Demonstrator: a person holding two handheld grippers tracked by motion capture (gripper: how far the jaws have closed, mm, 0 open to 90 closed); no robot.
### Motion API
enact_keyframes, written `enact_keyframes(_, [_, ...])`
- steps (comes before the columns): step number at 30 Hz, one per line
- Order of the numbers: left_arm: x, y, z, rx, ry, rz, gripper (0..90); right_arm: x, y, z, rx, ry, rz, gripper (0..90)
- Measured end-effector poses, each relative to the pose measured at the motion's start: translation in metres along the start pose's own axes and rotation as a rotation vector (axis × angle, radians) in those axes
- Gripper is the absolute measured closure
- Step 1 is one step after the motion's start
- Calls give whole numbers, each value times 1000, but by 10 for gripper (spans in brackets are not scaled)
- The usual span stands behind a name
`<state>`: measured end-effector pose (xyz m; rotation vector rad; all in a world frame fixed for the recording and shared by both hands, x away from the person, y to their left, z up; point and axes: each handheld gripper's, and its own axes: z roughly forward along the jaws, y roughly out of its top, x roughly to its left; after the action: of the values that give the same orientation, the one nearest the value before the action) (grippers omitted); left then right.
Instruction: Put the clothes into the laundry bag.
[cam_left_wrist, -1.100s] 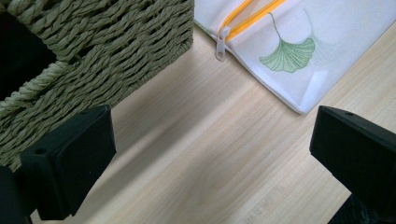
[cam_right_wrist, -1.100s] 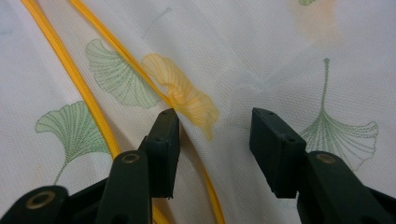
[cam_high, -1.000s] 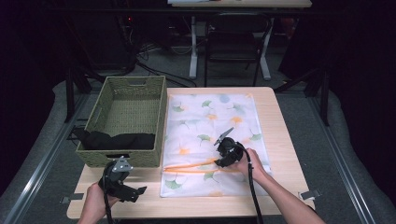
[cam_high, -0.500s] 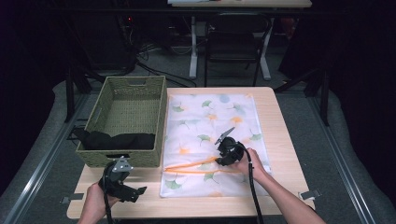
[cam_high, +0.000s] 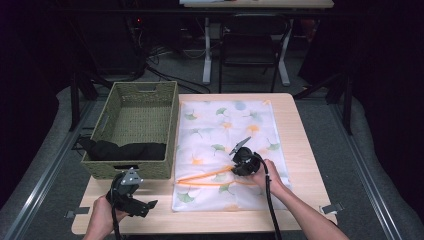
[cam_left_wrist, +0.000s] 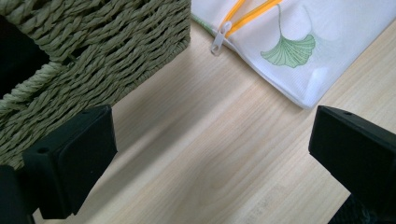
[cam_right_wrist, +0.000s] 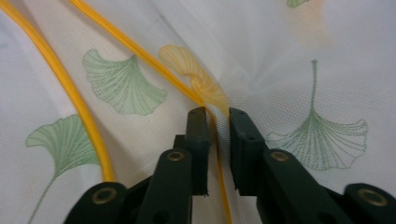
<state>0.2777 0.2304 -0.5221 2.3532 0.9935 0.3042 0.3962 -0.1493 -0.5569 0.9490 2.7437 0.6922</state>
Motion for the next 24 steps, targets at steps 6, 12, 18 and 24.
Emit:
enact_keyframes(6, [2,0,-2,-7,-14,-2,13,2,2,-5,-20,-15,-21,844])
enact_keyframes(12, [1,0,-1,1,-13,-2,10,2,4,-12,-45,-17,-27,847])
enact_keyframes(18, [1,1,-2,2,-25,10,9,1,6,-18,-76,-17,-34,852])
enact_keyframes(24, [0,0,-4,-11,-25,15,10,1,6,-26,-106,-17,-40,857])
